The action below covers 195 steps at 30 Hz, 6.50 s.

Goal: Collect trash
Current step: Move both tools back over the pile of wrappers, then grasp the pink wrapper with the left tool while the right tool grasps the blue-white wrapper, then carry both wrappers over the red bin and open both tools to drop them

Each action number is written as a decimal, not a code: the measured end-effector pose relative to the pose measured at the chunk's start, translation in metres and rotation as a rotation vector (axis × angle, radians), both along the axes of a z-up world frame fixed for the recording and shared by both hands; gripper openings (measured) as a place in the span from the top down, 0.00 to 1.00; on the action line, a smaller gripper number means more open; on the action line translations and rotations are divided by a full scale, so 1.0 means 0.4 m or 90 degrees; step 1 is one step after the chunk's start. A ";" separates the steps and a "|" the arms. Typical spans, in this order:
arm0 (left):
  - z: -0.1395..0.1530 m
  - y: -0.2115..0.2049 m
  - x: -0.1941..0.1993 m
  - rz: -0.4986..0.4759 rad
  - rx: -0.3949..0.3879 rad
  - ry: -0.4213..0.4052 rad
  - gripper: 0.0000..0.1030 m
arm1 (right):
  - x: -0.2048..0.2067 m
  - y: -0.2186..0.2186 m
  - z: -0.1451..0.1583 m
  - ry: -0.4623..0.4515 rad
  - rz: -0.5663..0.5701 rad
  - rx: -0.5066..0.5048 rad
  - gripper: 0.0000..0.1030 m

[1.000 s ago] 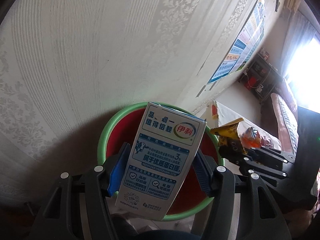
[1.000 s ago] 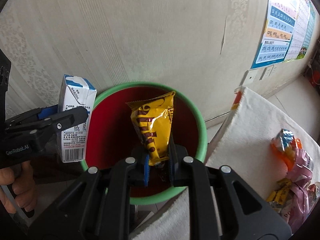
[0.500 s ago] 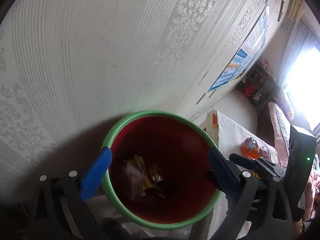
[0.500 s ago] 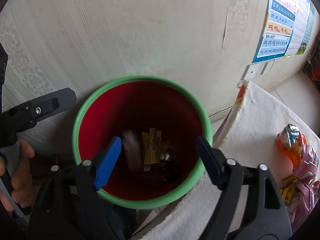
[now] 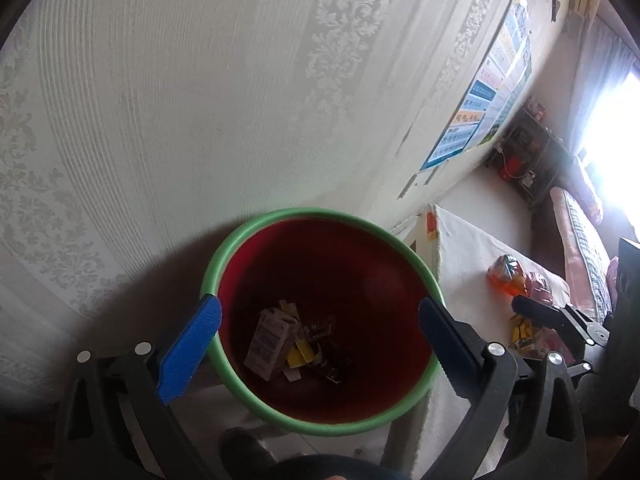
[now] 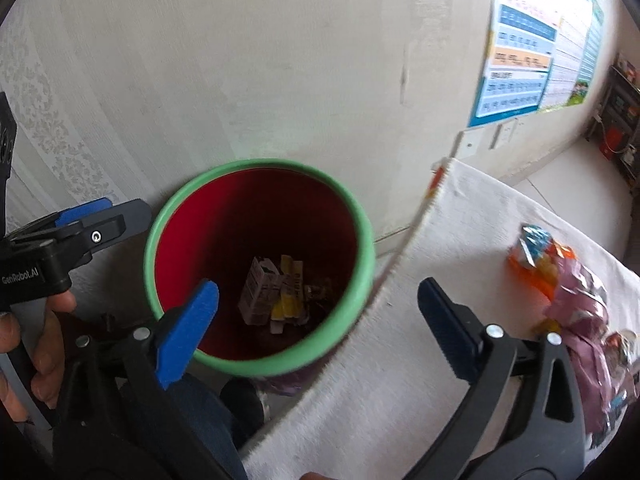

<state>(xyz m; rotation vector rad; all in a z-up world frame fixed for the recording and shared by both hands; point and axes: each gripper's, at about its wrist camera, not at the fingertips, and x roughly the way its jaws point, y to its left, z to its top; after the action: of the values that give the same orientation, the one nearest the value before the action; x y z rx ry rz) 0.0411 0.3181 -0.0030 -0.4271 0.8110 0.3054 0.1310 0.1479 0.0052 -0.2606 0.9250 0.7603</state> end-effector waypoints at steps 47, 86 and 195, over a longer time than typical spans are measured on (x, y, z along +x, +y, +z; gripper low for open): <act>0.036 -0.707 0.091 -0.306 0.005 0.033 0.08 | -0.047 -0.874 0.039 -0.020 -0.318 -0.009 0.05; -0.109 -0.882 0.400 -0.343 -0.099 0.154 0.65 | 0.108 -0.913 -0.191 0.043 -0.298 -0.117 0.43; 0.032 -0.024 -0.063 -0.094 -0.036 0.021 0.80 | 0.024 0.078 0.022 0.022 0.048 0.027 0.84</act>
<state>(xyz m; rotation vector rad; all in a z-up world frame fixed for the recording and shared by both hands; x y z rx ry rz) 0.0158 0.3085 0.0100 -0.4143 0.8797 0.1533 0.1407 0.1791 0.0141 -0.2461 0.9349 0.8550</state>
